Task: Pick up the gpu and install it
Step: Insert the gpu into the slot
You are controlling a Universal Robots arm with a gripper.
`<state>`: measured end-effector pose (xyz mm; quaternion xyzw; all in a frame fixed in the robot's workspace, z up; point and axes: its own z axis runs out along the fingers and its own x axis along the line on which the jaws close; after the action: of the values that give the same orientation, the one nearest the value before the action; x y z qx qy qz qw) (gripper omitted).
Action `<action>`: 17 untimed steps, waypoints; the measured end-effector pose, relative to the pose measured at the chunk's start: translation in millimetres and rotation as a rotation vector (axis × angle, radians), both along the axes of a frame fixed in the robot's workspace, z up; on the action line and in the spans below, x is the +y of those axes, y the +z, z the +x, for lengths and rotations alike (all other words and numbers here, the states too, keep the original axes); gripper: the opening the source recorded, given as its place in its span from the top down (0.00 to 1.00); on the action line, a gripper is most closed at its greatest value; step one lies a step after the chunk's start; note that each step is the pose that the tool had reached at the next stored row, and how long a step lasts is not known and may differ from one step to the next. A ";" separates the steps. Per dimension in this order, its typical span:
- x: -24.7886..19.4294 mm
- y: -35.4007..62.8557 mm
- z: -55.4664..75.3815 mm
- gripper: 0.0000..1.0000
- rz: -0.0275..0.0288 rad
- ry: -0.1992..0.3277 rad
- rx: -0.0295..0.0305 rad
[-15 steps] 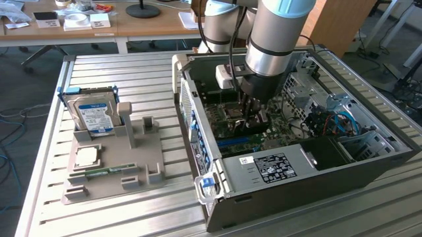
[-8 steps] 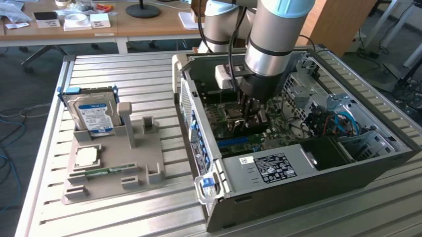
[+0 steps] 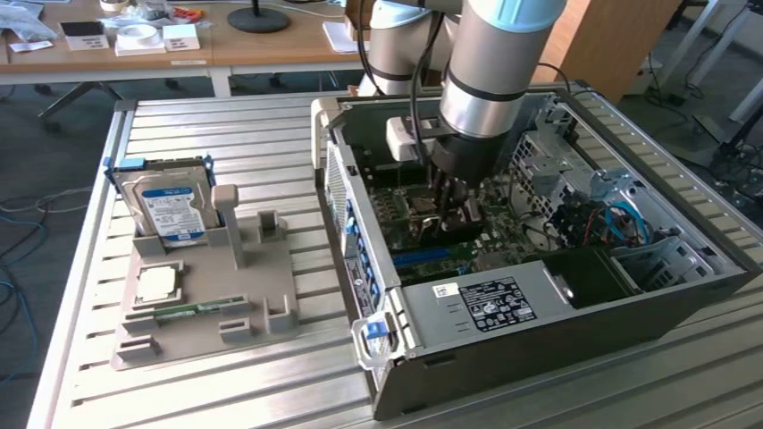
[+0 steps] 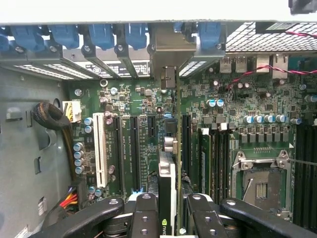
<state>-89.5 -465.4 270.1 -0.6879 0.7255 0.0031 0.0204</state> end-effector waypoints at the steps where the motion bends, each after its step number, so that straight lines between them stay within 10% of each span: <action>1: 0.0 -0.3 -0.2 0.73 0.0001 0.000 0.0000; 17: 0.0 -9.6 -1.9 0.73 -0.0072 0.000 0.0004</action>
<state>-91.4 -465.4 260.5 -0.6879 0.7255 0.0006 0.0178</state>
